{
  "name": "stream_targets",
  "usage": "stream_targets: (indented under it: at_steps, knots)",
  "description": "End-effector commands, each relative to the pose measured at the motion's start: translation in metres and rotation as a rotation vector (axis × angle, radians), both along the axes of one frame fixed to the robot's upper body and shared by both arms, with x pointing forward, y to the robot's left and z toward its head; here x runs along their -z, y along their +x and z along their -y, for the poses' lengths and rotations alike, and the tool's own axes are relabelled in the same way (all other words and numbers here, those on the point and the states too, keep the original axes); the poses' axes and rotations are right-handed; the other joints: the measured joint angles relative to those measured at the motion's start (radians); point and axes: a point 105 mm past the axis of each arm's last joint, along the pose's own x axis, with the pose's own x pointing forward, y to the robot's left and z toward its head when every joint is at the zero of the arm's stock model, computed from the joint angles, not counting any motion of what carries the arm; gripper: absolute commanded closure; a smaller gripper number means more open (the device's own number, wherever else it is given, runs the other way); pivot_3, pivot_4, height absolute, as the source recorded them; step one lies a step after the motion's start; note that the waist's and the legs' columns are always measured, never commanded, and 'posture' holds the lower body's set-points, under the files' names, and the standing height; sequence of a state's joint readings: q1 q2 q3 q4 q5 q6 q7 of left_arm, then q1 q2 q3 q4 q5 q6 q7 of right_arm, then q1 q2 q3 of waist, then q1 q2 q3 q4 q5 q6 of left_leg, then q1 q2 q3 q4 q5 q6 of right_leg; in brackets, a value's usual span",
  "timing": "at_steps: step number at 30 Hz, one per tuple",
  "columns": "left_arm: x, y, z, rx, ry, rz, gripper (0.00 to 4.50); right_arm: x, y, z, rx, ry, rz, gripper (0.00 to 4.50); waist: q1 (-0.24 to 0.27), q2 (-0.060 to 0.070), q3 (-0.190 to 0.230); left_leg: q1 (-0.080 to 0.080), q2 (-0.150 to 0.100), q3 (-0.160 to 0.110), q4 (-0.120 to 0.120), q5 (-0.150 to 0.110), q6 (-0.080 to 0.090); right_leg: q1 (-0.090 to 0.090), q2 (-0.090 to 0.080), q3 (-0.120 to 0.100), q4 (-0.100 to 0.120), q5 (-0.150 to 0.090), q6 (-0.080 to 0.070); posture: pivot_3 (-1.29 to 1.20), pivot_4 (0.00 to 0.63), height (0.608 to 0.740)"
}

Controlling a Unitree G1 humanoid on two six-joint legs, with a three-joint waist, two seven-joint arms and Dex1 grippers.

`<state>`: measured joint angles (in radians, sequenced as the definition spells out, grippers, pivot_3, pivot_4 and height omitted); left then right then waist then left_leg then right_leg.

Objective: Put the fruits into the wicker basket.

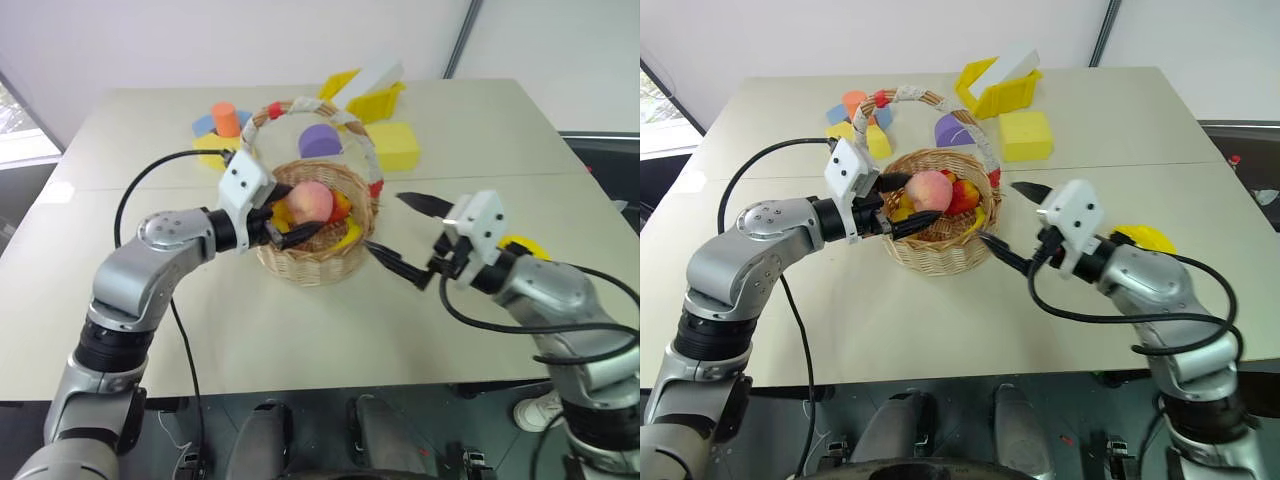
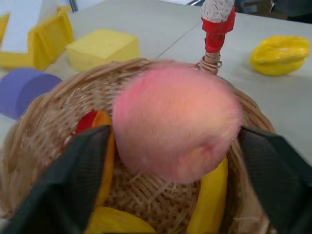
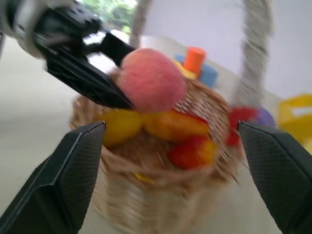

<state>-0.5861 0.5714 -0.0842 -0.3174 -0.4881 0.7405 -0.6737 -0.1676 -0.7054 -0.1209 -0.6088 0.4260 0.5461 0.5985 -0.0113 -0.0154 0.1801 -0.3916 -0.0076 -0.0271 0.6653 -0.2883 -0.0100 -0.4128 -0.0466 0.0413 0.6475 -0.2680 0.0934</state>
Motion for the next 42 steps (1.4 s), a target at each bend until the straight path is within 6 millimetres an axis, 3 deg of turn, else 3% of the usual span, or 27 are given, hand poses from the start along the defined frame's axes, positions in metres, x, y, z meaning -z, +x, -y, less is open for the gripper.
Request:
stream_targets:
  at_steps: [1,4,8,16,23,26,28,31,34,36,38,39,42]
  knots:
    - [-0.017,-0.019,0.013,0.148,-0.038,0.067,0.09,0.002,0.003,0.052,0.201,-0.153,0.004,0.00,0.001,0.000,0.000,0.000,0.000,0.000,0.000,0.000,0.000,0.000,0.000,0.000,0.000,0.000,0.000,0.00,0.150,0.740]
    - [-0.010,-0.046,0.030,0.322,-0.001,0.071,0.09,0.017,0.000,0.098,0.357,-0.331,-0.047,0.00,0.002,0.000,0.000,0.001,-0.001,0.001,0.001,0.000,0.000,0.001,0.000,0.000,-0.001,0.000,0.000,0.00,0.150,0.740]
    - [-0.001,-0.063,0.047,0.435,0.006,0.058,0.09,0.035,-0.008,0.131,0.455,-0.487,-0.089,0.00,-0.002,0.000,0.000,0.001,0.000,0.001,0.001,0.000,0.000,0.002,0.001,0.001,-0.001,0.000,0.000,0.00,0.150,0.740]
    - [0.011,-0.066,0.066,0.472,0.003,0.053,0.09,0.060,0.015,0.163,0.630,-0.617,-0.066,0.00,-0.004,0.000,0.000,0.005,0.001,0.003,0.001,0.000,0.000,0.004,0.003,0.003,0.001,0.000,0.000,0.00,0.150,0.740]
    - [0.013,-0.064,0.061,0.437,-0.009,0.046,0.09,0.079,0.026,0.165,0.620,-0.600,-0.097,0.00,-0.002,0.000,0.000,0.005,0.001,0.002,0.001,0.000,0.000,0.004,0.003,0.003,0.001,0.000,0.000,0.00,0.150,0.740]
    - [0.015,-0.063,0.059,0.421,-0.010,0.043,0.00,0.080,0.028,0.165,0.620,-0.586,-0.096,0.83,-0.002,0.000,0.000,0.005,0.001,0.002,0.001,0.000,0.000,0.004,0.003,0.003,0.001,0.000,0.000,0.00,0.150,0.740]
    - [0.016,-0.062,0.056,0.405,-0.010,0.040,0.00,0.079,0.029,0.167,0.627,-0.593,-0.082,1.85,-0.002,0.000,0.000,0.005,0.001,0.002,0.001,0.000,0.000,0.004,0.003,0.003,0.001,0.000,0.000,0.00,0.150,0.740]
    - [0.017,-0.060,0.051,0.382,-0.016,0.036,0.00,0.076,0.029,0.168,0.626,-0.619,-0.049,2.37,-0.002,0.001,0.000,0.005,0.001,0.002,0.001,0.000,0.000,0.005,0.003,0.003,0.001,0.000,0.000,0.00,0.150,0.740]
    - [0.016,-0.054,0.036,0.323,-0.029,0.027,0.00,0.062,0.028,0.164,0.599,-0.656,0.020,2.48,-0.002,0.001,0.000,0.005,0.001,0.002,0.001,0.000,0.000,0.004,0.003,0.003,0.001,0.000,0.000,0.00,0.150,0.740]
    - [0.015,-0.048,0.015,0.257,-0.044,0.011,0.00,0.044,0.024,0.149,0.509,-0.651,0.095,2.48,-0.005,0.002,0.000,0.005,0.001,0.002,0.001,0.000,0.000,0.004,0.003,0.003,0.001,0.000,0.000,0.00,0.150,0.740]
    - [0.013,-0.042,-0.016,0.177,-0.054,-0.010,0.00,0.020,0.010,0.111,0.307,-0.556,0.152,2.48,-0.007,0.003,0.001,0.005,0.001,0.002,0.001,0.000,0.000,0.004,0.003,0.003,0.001,0.000,0.000,0.00,0.150,0.740]
    - [0.013,-0.042,-0.024,0.156,-0.058,-0.016,0.00,0.013,0.004,0.100,0.243,-0.526,0.163,2.48,-0.009,0.004,0.001,0.005,0.002,0.003,0.001,0.000,0.000,0.003,0.003,0.003,0.001,0.000,0.000,0.00,0.150,0.740]
    - [0.013,-0.042,-0.055,0.100,-0.050,-0.032,0.00,-0.013,-0.019,0.036,-0.043,-0.302,0.154,2.48,-0.008,0.004,0.001,0.006,0.004,0.002,0.001,0.000,0.000,0.004,0.004,0.002,0.001,0.000,0.000,0.00,0.150,0.740]
